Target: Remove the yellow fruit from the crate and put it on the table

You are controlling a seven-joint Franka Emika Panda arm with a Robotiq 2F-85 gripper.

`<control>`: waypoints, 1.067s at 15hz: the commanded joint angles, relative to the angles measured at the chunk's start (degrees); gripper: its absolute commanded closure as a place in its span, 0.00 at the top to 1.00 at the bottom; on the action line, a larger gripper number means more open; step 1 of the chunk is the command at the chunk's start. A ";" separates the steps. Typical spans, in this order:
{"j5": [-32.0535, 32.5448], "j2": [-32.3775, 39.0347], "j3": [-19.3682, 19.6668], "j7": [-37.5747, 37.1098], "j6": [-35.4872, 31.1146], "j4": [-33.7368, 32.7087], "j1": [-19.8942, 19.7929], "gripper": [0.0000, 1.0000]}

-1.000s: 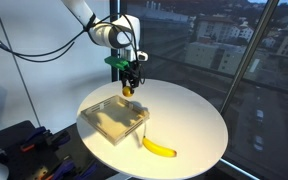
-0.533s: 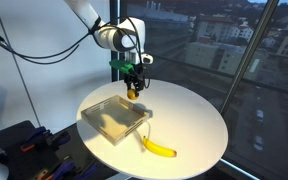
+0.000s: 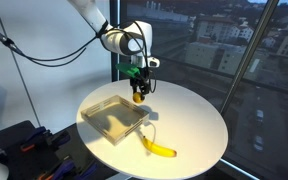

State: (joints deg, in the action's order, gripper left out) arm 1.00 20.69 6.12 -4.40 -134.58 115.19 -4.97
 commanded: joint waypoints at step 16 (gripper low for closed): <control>-0.67 1.73 1.77 -0.04 3.24 -2.06 -2.75 0.43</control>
State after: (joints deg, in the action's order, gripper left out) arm 0.90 23.51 7.67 -4.40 -132.54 112.78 -7.18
